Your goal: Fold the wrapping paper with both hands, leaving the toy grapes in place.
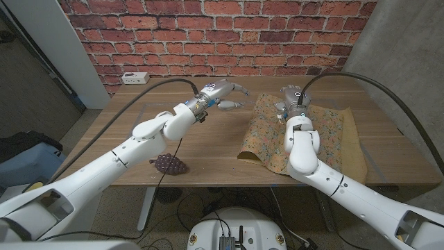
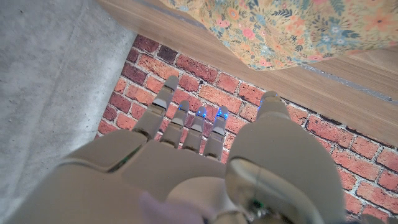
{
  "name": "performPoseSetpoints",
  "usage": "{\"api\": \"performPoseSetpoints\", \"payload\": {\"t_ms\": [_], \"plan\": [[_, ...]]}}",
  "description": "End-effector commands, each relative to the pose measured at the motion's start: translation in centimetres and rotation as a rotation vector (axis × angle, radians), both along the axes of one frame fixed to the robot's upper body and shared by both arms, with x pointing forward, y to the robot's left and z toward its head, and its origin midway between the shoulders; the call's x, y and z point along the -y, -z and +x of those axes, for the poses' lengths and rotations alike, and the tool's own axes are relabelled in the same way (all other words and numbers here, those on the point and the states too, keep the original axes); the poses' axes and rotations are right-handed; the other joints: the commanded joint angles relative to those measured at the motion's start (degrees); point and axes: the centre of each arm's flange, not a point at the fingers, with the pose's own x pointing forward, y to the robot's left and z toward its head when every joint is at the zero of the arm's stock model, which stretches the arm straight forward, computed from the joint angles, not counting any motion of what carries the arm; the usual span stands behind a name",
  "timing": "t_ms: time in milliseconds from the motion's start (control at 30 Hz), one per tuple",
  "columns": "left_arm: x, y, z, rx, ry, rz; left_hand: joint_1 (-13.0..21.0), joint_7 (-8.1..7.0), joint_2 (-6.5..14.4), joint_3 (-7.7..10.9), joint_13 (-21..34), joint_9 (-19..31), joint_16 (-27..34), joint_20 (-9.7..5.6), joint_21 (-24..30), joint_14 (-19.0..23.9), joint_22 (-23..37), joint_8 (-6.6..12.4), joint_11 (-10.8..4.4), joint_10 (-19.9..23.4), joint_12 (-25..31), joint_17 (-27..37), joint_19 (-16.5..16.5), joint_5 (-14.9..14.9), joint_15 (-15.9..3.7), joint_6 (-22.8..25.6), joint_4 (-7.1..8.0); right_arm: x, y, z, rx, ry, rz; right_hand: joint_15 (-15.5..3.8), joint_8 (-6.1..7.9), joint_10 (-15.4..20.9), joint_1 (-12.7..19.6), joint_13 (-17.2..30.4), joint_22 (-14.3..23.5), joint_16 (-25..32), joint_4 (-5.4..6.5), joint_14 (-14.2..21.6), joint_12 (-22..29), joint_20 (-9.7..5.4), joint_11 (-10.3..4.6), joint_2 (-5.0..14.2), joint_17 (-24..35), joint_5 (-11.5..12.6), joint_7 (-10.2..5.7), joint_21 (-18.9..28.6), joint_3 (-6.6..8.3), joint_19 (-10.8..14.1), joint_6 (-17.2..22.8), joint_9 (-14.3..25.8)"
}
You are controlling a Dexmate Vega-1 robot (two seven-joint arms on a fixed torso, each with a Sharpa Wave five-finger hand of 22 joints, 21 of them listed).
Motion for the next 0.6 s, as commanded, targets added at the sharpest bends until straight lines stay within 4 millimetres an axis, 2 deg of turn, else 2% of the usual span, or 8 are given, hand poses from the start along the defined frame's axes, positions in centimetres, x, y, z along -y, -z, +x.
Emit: {"api": "performPoseSetpoints", "payload": {"t_ms": [33,267,367,400,433,567,600], "plan": [[-0.9,1.4,-0.3,0.001,-0.027,0.101,0.89,0.08,-0.03,-0.19,-0.04,0.28,-0.11,-0.04,-0.32,0.26,-0.04,-0.13,-0.06,0.23,0.03,0.04,0.48,-0.01,-5.44,0.63,-0.20,-1.1,2.6,-1.8,-0.103,-0.028,0.105,-2.33,0.52,0.62,-0.41,0.25,0.12,0.15,0.36,0.53,0.21,-0.08,0.09,0.62,0.12,-0.25,0.05,0.34,0.31,0.43,0.86,0.04],[-1.2,1.9,-0.3,-0.022,-0.023,0.112,1.02,0.02,0.05,-0.36,-0.05,0.30,-0.14,0.09,-0.66,0.28,-0.05,-0.35,-0.17,0.33,0.01,0.03,0.34,-0.03,-5.56,0.57,-0.09,-1.3,4.6,-1.4,-0.207,-0.102,0.161,-2.65,-0.22,-0.14,0.76,0.29,0.13,-1.14,0.19,-1.53,-0.89,-0.75,-0.06,2.56,0.16,-0.63,-0.38,-0.94,2.23,-2.53,1.29,0.00],[-1.3,2.0,-0.4,-0.037,-0.016,0.117,1.04,-0.12,0.11,-0.45,-0.05,0.31,-0.18,0.05,-0.87,0.21,-0.04,-0.45,-0.28,0.27,-0.04,0.04,0.14,-0.03,-5.60,0.56,-0.02,-1.5,5.2,-1.0,-0.257,-0.119,0.168,-2.47,-0.68,-0.78,0.05,0.32,0.13,-1.52,0.82,-2.68,-1.34,-1.09,-0.11,2.57,0.31,-1.02,-0.80,-1.34,2.44,-4.01,0.98,0.01],[-1.3,2.0,-0.4,-0.041,-0.016,0.121,1.02,-0.15,0.10,-0.49,-0.05,0.31,-0.18,0.05,-0.91,0.21,-0.04,-0.46,-0.35,0.23,-0.07,0.04,0.12,-0.04,-5.61,0.60,0.00,-1.5,5.4,-0.9,-0.269,-0.126,0.172,-2.43,-0.81,-1.45,-0.41,0.32,0.13,-1.59,1.17,-2.99,-1.66,-1.19,-0.73,2.43,0.36,-1.23,-0.84,-1.32,2.42,-4.29,1.00,0.02],[-1.3,2.1,-0.5,-0.040,-0.019,0.126,1.01,-0.33,0.09,-0.56,-0.05,0.32,-0.20,0.03,-0.98,0.21,-0.04,-0.51,-0.40,0.56,0.05,0.03,0.13,-0.05,-5.61,0.60,0.04,-1.5,5.6,-0.8,-0.274,-0.127,0.177,-2.38,-0.88,-1.45,-0.60,0.33,0.13,-1.72,1.32,-3.42,-1.68,-1.16,-0.50,2.42,0.37,-1.34,-0.87,-1.39,2.47,-4.67,1.04,0.02],[-1.4,2.2,-0.5,-0.051,-0.027,0.140,0.96,-0.61,0.05,-0.76,-0.06,0.33,-0.27,-0.05,-1.19,0.10,-0.03,-0.52,-0.46,0.68,0.05,0.02,0.10,-0.08,-5.76,0.91,0.12,-1.6,6.2,-0.5,-0.302,-0.128,0.181,-2.54,-0.97,-1.48,-0.66,0.34,0.13,-1.69,1.57,-3.62,-1.71,-1.51,-0.53,2.92,0.44,-1.40,-1.41,-1.40,2.87,-5.06,1.11,0.02],[-1.4,2.2,-0.5,-0.051,-0.032,0.146,1.04,-0.73,0.03,-0.84,-0.06,0.33,-0.29,-0.08,-1.32,0.10,-0.03,-0.44,-0.55,1.08,0.18,0.00,0.11,-0.09,-5.85,1.31,0.10,-1.6,6.3,-0.4,-0.310,-0.123,0.181,-2.68,-1.01,-1.42,-0.28,0.35,0.13,-1.65,1.52,-3.64,-1.71,-1.59,-0.71,3.34,0.43,-1.39,-1.48,-1.33,3.43,-5.17,1.26,0.03]]}}
